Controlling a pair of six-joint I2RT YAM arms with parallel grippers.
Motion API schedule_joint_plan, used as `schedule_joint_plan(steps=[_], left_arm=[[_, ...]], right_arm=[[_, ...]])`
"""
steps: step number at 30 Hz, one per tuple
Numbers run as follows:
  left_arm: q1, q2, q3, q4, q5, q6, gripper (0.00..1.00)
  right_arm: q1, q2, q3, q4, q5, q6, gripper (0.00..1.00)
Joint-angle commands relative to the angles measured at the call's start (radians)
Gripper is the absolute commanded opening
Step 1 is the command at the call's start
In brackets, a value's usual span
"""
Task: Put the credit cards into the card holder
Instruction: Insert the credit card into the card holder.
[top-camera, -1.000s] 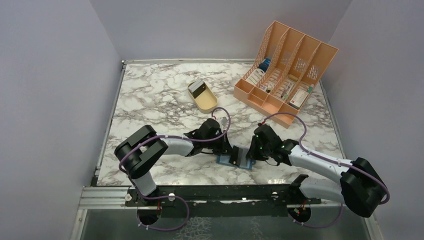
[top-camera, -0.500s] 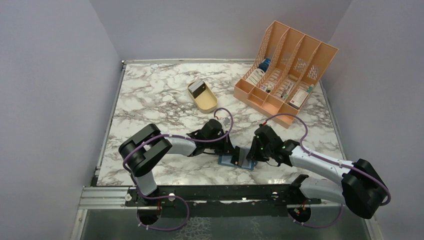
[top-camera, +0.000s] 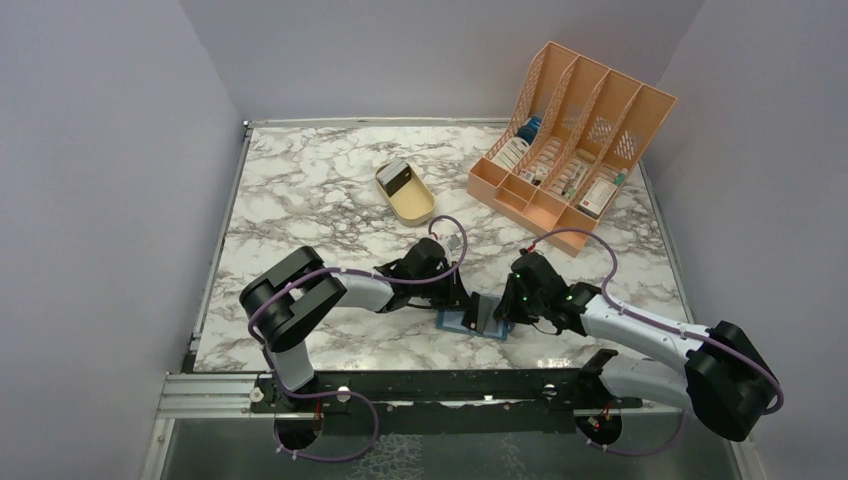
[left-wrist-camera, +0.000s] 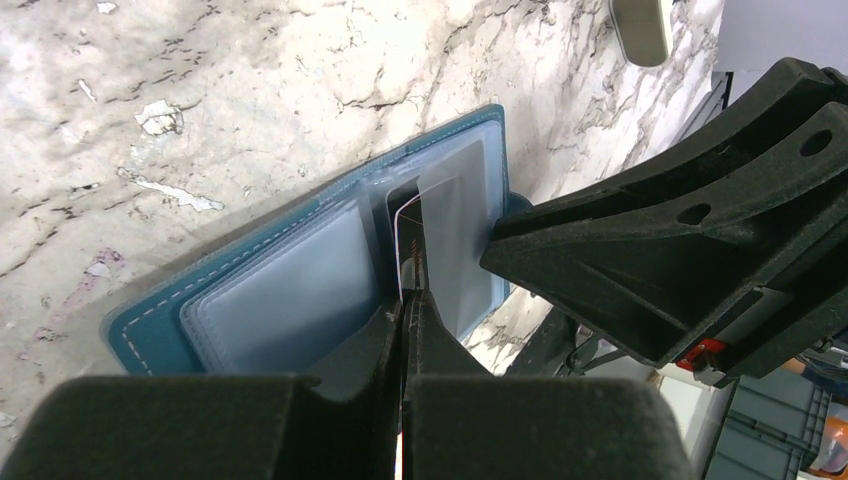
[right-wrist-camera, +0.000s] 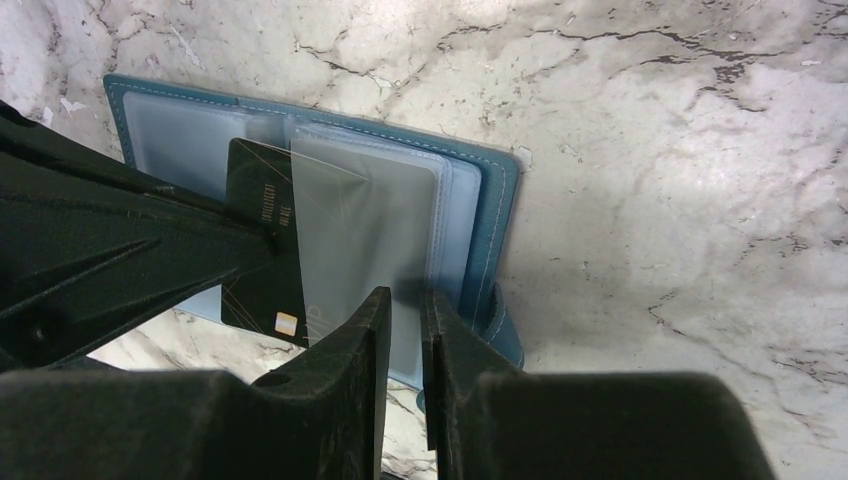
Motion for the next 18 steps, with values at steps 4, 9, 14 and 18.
schedule_joint_plan(steps=[4, 9, 14, 18], left_arm=[[-0.019, 0.039, -0.008, -0.033, -0.085, 0.001, 0.0], [-0.031, 0.037, -0.003, -0.032, -0.098, -0.008, 0.0], [-0.04, 0.042, -0.007, -0.025, -0.107, -0.024, 0.0], [-0.046, 0.033, -0.02, -0.025, -0.133, -0.045, 0.0]], right_arm=[[0.008, 0.013, -0.051, 0.029, -0.057, 0.019, 0.17], [0.008, 0.001, -0.064, 0.053, -0.061, 0.021, 0.17], [0.008, 0.015, -0.052, 0.051, -0.061, 0.022, 0.17], [0.008, -0.003, -0.06, 0.048, -0.051, 0.041, 0.17]])
